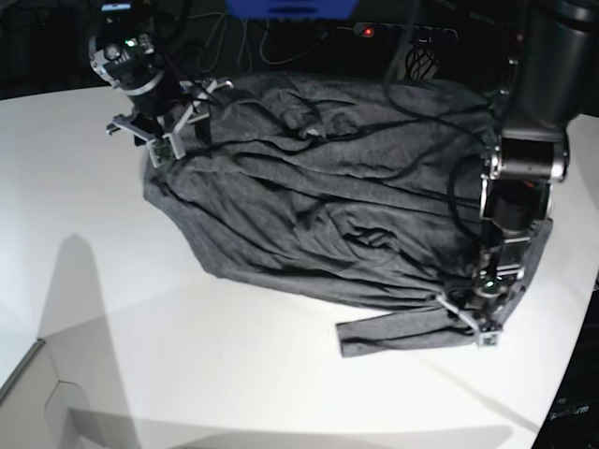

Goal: Layout the t-shirt on the table in an organized manner, then fold the t-shirt properly
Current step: 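Lay the sleeve down and regrasp the shirt hem with the left gripper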

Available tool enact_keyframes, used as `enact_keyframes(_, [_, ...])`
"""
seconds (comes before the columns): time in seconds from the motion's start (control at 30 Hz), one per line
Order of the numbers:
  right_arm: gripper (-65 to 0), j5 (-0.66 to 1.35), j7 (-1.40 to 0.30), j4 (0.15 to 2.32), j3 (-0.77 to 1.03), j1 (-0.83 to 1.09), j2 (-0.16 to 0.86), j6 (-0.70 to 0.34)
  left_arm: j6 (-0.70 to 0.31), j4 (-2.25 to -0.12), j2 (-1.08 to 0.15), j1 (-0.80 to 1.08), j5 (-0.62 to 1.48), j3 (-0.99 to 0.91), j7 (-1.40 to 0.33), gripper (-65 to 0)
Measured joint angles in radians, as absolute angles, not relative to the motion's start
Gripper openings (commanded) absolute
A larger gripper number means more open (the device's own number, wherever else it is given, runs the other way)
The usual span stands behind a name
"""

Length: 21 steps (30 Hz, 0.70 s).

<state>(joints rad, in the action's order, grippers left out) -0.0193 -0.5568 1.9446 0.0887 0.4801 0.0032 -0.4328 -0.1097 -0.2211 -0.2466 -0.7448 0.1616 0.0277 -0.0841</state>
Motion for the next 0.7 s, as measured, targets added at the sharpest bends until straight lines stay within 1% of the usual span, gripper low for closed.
enact_keyframes(0.17, [-37.3,-0.02,-0.559,1.961,0.083,0.366,0.002,-0.432,-0.112,-0.23,-0.261,-0.722,0.157,-0.054,-0.073,-40.3])
enact_keyframes(0.27, [-37.3,-0.019,-0.562,1.955,0.005,0.287,0.004,-0.43,-0.106,-0.23,-0.255,-0.722,0.157,-0.056,-0.073,-40.3])
enact_keyframes(0.33, [-37.3,-0.003,-0.565,1.918,-0.05,0.228,-0.003,-0.434,-0.104,-0.23,-0.247,-0.725,0.157,-0.056,-0.077,-40.3])
enact_keyframes(0.4, [-37.3,-0.009,-0.6,1.842,-0.065,0.166,-0.023,-0.433,-0.097,-0.259,-0.231,-0.724,0.153,-0.056,-0.102,-40.3])
enact_keyframes(0.47, [-37.3,-0.019,-0.626,1.75,-0.067,0.094,-0.045,-0.433,-0.104,-0.313,-0.208,-0.716,0.154,-0.056,-0.123,-40.3])
enact_keyframes(0.53, [-37.5,-0.017,-0.616,1.672,-0.068,0.031,-0.053,-0.434,-0.113,-0.4,-0.194,-0.701,0.159,-0.056,-0.181,-40.3])
enact_keyframes(0.6, [-37.5,-0.017,-0.605,1.594,-0.067,-0.03,-0.051,-0.433,-0.117,-0.52,-0.188,-0.674,0.165,-0.076,-0.258,-40.3])
enact_keyframes(0.7, [-37.5,-0.022,-0.61,1.449,-0.063,-0.122,-0.045,-0.429,-0.115,-0.702,-0.199,-0.623,0.229,-0.143,-0.336,-40.3])
